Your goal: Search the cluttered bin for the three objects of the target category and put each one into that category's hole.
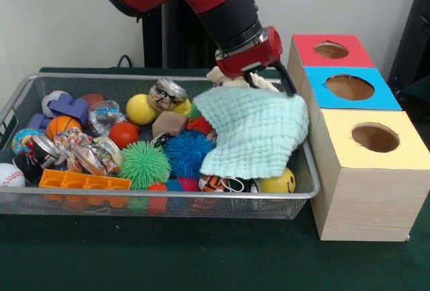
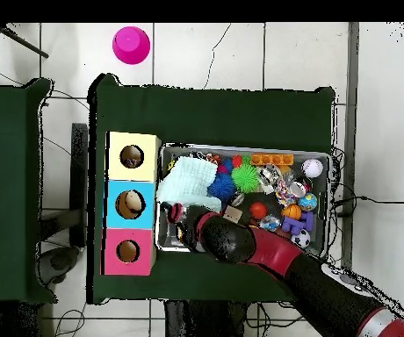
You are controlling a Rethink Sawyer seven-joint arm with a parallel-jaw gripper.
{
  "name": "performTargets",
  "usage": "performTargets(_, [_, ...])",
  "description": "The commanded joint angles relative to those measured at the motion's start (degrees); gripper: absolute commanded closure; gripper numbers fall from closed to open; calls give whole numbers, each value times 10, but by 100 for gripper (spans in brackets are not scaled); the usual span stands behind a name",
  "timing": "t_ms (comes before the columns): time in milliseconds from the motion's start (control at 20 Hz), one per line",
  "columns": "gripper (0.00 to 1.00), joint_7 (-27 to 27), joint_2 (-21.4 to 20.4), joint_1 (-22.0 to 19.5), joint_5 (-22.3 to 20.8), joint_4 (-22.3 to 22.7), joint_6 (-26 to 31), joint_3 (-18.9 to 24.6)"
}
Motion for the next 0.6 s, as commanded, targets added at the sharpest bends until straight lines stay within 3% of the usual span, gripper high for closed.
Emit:
performTargets(50, [0, 66, -18, 5, 3, -27, 16, -23])
performTargets(150, [0, 50, -43, 16, 0, -37, 52, -43])
performTargets(300, [0, 1, -106, 77, -26, -93, 158, -127])
performTargets(450, [0, -68, -133, 148, -113, -181, 273, -214])
performTargets(600, [0, -112, -136, 148, -188, -206, 272, -207])
